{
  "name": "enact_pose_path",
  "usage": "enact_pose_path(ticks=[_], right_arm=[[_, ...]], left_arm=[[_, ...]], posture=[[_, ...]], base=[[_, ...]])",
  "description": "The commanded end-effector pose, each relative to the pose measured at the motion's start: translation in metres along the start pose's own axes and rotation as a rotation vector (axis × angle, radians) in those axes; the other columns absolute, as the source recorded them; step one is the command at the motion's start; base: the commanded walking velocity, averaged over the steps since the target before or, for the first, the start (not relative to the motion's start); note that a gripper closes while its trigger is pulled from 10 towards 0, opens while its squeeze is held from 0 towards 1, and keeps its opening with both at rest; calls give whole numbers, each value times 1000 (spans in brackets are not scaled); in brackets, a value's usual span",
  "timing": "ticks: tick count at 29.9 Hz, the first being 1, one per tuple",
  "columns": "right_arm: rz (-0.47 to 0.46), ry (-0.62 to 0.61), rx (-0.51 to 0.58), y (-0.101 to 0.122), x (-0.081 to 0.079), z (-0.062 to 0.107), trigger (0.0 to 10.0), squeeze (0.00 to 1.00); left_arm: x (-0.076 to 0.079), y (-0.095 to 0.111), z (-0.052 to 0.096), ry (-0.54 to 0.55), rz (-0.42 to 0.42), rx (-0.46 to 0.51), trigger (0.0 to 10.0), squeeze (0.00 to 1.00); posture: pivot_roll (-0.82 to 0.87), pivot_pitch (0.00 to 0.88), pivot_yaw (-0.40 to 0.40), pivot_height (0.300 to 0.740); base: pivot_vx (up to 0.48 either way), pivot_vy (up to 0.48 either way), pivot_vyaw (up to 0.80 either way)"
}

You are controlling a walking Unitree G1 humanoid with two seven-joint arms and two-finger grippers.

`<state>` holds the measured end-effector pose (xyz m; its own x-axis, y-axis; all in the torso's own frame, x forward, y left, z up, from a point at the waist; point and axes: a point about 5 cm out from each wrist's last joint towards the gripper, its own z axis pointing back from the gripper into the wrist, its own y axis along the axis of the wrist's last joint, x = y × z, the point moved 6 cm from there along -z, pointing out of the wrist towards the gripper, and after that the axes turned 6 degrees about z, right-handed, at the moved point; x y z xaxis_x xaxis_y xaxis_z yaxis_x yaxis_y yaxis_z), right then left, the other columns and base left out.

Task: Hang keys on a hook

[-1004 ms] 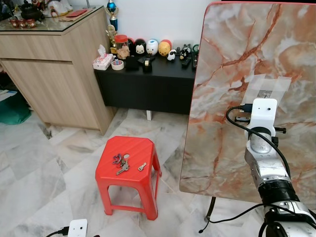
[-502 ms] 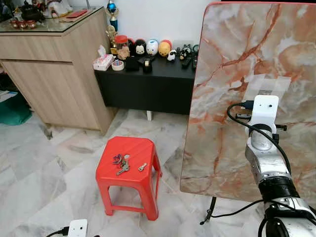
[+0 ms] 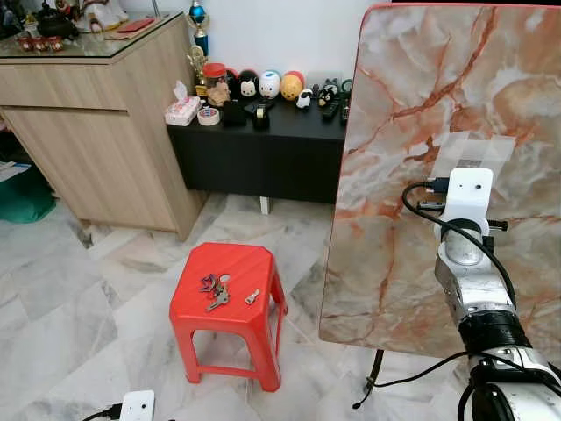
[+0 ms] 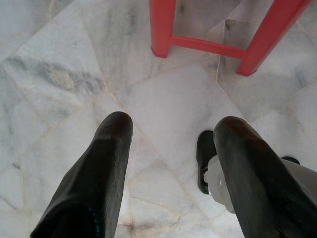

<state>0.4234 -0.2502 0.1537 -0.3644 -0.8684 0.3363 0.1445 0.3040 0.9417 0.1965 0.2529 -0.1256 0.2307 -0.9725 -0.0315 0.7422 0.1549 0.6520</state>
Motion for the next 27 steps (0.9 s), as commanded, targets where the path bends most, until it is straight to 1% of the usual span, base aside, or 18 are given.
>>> enact_pose_path(ticks=[1,11,16,22,27], right_arm=[[-12,2,16,12,2,-5,10000,0],[-16,42,-23,9,-4,-6,10000,0],[-35,65,-42,8,-7,-7,10000,0],[-48,79,-45,11,-7,-8,10000,0],[-75,93,-73,8,-7,-8,10000,0]], left_arm=[[-3,-5,1,1,-18,-25,10000,0],[-5,-6,2,1,-18,-23,10000,0],[-4,-5,2,-1,-19,-20,10000,0],[-3,-4,1,-4,-20,-17,10000,0],[-2,-3,1,-5,-21,-17,10000,0]], posture=[[30,0,29,740],[31,0,29,740],[31,0,29,740],[27,0,32,740],[26,0,32,740]], base=[[0,0,0],[0,0,0],[0,0,0],[0,0,0],[0,0,0]])
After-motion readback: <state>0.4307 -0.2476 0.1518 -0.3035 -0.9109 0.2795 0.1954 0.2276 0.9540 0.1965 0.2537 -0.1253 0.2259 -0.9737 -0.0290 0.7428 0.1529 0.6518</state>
